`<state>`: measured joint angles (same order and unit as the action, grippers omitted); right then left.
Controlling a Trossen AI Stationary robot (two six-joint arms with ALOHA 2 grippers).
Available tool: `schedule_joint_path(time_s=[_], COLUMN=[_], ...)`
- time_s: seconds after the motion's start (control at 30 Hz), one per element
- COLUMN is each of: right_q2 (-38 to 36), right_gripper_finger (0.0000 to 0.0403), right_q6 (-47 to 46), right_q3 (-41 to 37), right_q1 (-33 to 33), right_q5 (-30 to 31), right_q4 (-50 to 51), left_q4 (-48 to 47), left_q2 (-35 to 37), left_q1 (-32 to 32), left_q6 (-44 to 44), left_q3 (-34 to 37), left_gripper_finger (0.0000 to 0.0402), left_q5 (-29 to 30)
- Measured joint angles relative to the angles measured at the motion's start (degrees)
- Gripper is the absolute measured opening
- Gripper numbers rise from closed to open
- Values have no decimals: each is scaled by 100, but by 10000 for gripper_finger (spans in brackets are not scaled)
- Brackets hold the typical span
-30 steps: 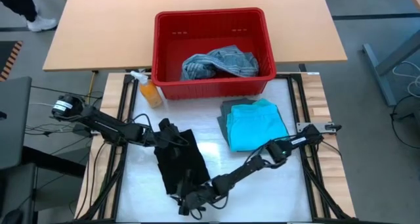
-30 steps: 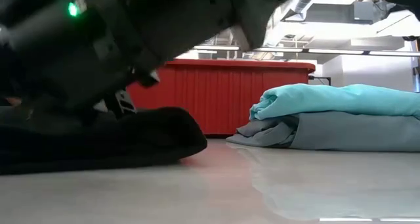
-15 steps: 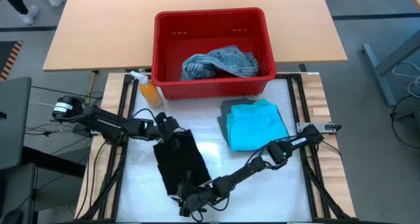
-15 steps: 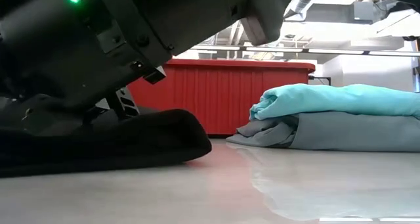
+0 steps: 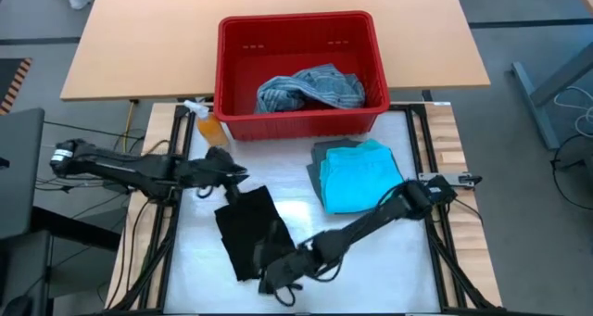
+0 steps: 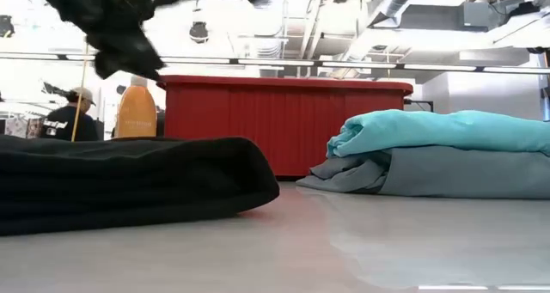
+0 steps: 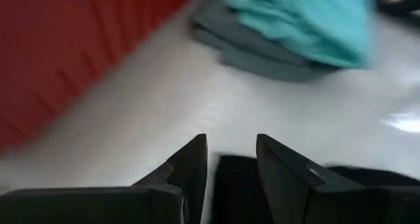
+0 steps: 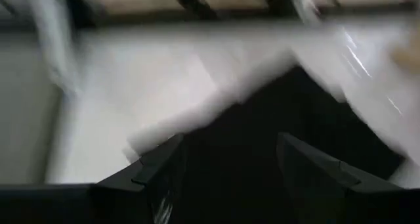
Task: Fold Laundry from Bin
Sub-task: Fold the black shirt
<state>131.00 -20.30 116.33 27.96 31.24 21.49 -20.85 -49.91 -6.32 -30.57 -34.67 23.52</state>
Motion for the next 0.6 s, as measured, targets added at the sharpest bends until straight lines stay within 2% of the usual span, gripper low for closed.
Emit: schedule_joint_path(time_s=[0.13, 0.2, 0.27, 0.33, 0.43, 0.6], right_q2=[-339, -566, -772, -896, -1133, -1697], right_gripper_finger=[260, 260, 260, 260, 260, 260], right_q6=[-1255, -2012, -2315, -2475, -2636, -2967], right_q3=[-463, -821, -1237, -1622, -2246, -3598], right_q1=[-175, -327, -478, -591, -660, -693], right_q5=[-58, -496, -825, -965, -1060, -1342], right_q4=[1353, 1513, 1430, 1342, 982, -619], left_q4=[-369, -168, 256, 787, 1251, 1284], left_q2=[627, 756, 779, 773, 690, 287], left_q1=[-726, -1273, -1810, -2257, -2839, -3798], left_q6=[-1437, -2045, -2431, -2506, -2559, -3460], left_q3=[263, 536, 749, 801, 801, 810], left_gripper_finger=[121, 121, 121, 121, 121, 121], left_q5=[-760, -935, -937, -782, -246, 341])
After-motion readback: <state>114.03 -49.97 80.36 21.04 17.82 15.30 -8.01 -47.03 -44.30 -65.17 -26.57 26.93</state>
